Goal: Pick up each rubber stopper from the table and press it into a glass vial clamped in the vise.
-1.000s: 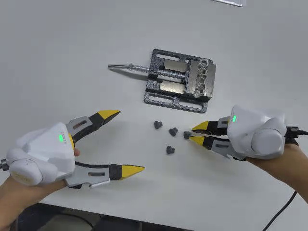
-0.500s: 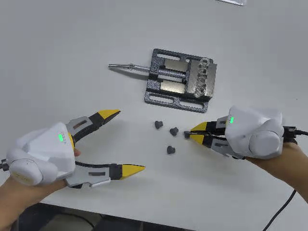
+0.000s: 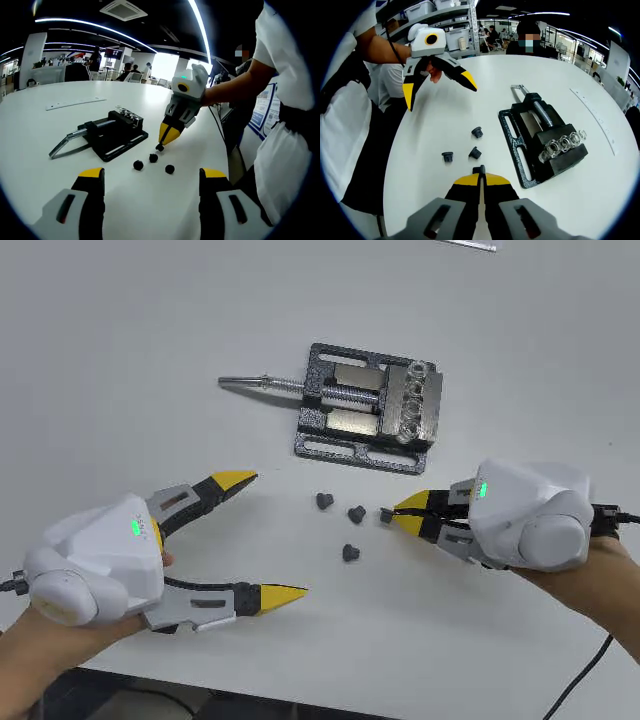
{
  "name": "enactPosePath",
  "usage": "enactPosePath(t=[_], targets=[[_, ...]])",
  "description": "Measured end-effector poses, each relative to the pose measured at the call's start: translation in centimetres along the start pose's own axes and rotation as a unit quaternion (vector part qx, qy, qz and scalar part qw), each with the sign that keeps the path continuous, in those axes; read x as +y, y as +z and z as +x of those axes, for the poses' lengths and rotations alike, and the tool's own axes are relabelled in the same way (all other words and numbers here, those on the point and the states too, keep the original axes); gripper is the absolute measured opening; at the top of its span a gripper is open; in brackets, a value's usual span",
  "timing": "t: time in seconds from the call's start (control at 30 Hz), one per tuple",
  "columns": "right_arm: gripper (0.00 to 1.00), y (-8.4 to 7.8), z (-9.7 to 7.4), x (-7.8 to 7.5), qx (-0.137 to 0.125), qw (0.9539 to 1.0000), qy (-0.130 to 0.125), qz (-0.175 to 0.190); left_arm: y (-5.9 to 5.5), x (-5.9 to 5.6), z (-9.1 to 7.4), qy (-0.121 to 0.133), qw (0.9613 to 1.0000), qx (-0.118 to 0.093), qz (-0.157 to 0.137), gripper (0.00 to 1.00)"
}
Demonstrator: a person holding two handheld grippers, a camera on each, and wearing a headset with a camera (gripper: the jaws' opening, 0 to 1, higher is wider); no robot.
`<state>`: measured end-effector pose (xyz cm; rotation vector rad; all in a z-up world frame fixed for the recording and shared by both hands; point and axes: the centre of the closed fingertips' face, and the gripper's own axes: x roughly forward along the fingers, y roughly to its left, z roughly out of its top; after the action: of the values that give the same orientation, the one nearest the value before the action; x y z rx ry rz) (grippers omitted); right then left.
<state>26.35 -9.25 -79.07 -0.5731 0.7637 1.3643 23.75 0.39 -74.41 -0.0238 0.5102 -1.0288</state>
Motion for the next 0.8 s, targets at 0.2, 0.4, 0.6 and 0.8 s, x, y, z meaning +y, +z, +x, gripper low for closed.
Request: enactPosePath(t=[0.2,0.4,0.6,0.8], targets=[[0.01,0.2,-0.4,-0.3,-0.004,0.9999,-0.009,-0.005,0.9,-0.7,1.0,-0.019,0.9997,-0.006,-0.011,0.69],[0.01,0.9,-0.9,-0.6,-0.011,0.9997,-0.017,-0.011,1.5,-1.5,2.8,-0.042,0.9991,-0.001,-0.007,0.61],[0.01,1.3,-1.1,-0.8,-0.014,0.9995,-0.021,-0.018,1.3,-1.4,4.4,-0.053,0.9984,0.017,-0.010,0.50],[0.01,2.0,-1.3,-0.9,-0.019,0.9992,-0.028,-0.024,0.8,-1.2,5.6,-0.052,0.9978,0.034,-0.020,0.39]])
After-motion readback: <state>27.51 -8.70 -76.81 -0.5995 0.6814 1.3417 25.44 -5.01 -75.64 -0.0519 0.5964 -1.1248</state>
